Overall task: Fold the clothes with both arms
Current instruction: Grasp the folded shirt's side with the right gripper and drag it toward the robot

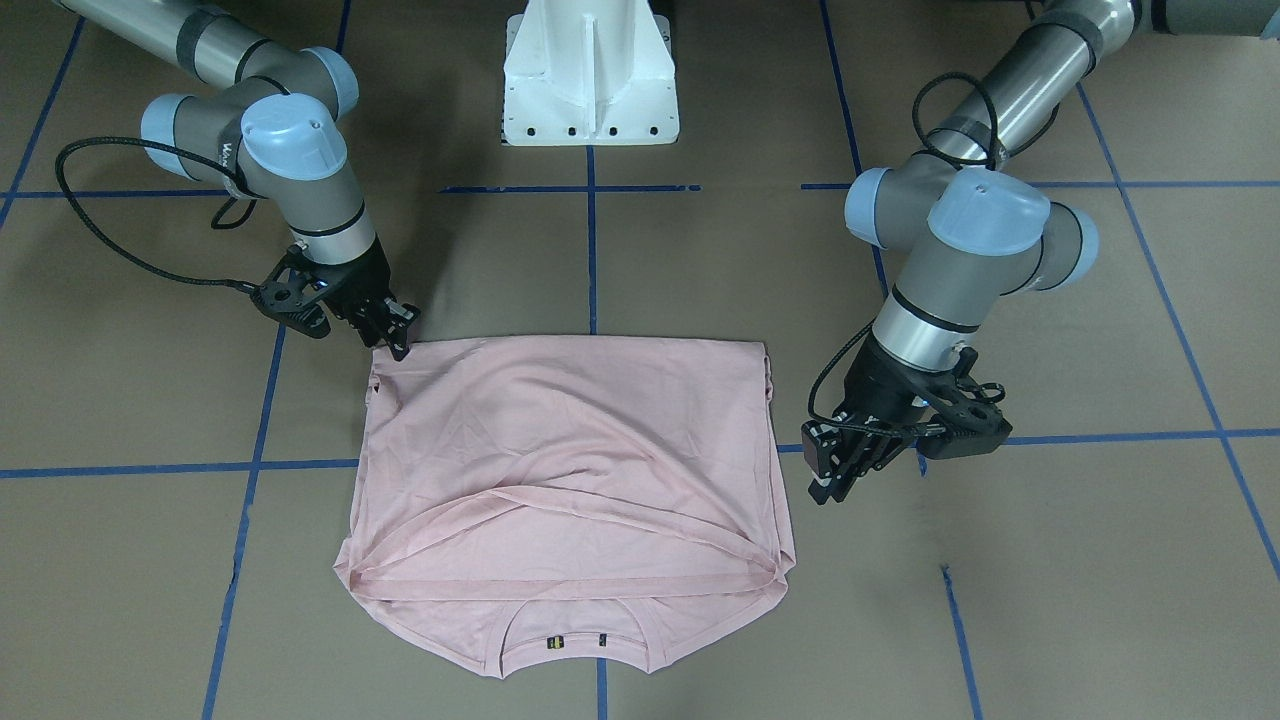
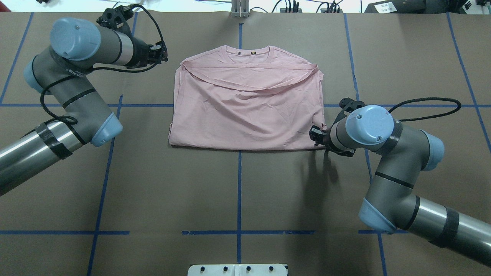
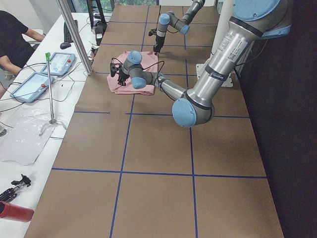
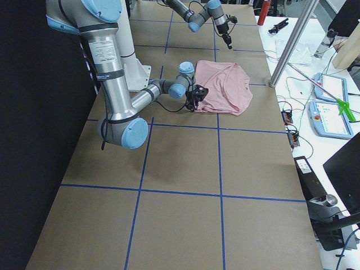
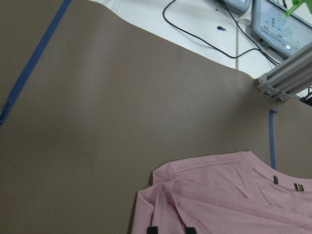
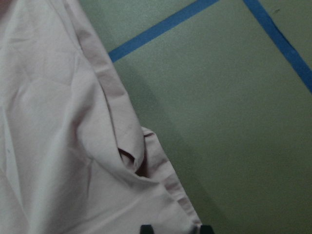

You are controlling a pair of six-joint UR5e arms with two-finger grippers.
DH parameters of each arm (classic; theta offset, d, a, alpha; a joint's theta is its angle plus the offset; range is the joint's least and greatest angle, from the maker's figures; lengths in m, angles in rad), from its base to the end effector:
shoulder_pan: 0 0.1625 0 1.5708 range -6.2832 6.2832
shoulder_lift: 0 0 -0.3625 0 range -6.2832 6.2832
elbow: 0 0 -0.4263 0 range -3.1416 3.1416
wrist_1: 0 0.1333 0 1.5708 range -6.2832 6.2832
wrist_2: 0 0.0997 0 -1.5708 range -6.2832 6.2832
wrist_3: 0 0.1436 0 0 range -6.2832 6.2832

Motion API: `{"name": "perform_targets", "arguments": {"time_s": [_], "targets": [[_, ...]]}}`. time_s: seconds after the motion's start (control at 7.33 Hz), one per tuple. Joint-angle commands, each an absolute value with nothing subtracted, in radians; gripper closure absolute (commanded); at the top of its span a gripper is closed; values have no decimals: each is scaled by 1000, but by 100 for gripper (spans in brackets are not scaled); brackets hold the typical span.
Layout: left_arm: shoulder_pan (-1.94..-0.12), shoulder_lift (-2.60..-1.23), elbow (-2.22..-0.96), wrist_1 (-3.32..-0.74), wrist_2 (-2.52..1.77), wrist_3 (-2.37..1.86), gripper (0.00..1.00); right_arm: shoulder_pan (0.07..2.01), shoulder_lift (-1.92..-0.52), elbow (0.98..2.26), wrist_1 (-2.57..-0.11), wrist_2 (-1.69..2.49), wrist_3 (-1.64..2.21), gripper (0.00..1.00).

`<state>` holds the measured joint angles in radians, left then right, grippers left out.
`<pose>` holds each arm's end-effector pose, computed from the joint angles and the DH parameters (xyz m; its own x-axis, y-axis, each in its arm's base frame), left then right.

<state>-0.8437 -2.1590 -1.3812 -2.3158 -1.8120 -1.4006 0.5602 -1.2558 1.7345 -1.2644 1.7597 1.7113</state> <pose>0.4327 -0.6353 0.2656 0.3698 -0.1682 -0.9137 0.5259 0.8486 0.0566 -0.5034 -0.4413 0.3401 0.5360 0.4985 0.6813 -0.4893 0.8411 -0.2305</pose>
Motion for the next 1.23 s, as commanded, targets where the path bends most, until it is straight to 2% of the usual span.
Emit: {"name": "perform_targets", "arguments": {"time_s": [0.0, 0.14, 0.55, 0.68, 0.82, 1.09], "targets": [[-844, -2155, -1379, -2313, -1809, -1399, 70, 560, -1253, 1733, -1264, 1756, 1712, 86], [-844, -2155, -1379, -2313, -1809, -1399, 70, 564, -1252, 1736, -1264, 1758, 1709, 100], [-844, -2155, -1379, -2312, -1807, -1399, 70, 574, -1268, 1781, -1264, 1772, 1703, 100], [-844, -2155, -1381, -2312, -1807, -1401, 70, 572, -1323, 1852, -1266, 1775, 1704, 100], [-844, -2155, -1384, -2310, -1810, -1404, 70, 536, -1427, 1987, -1270, 1798, 1709, 100], [-838, -2155, -1419, -2310, -1818, -1445, 68, 323, -1622, 2240, -1273, 1848, 1757, 100]]}}
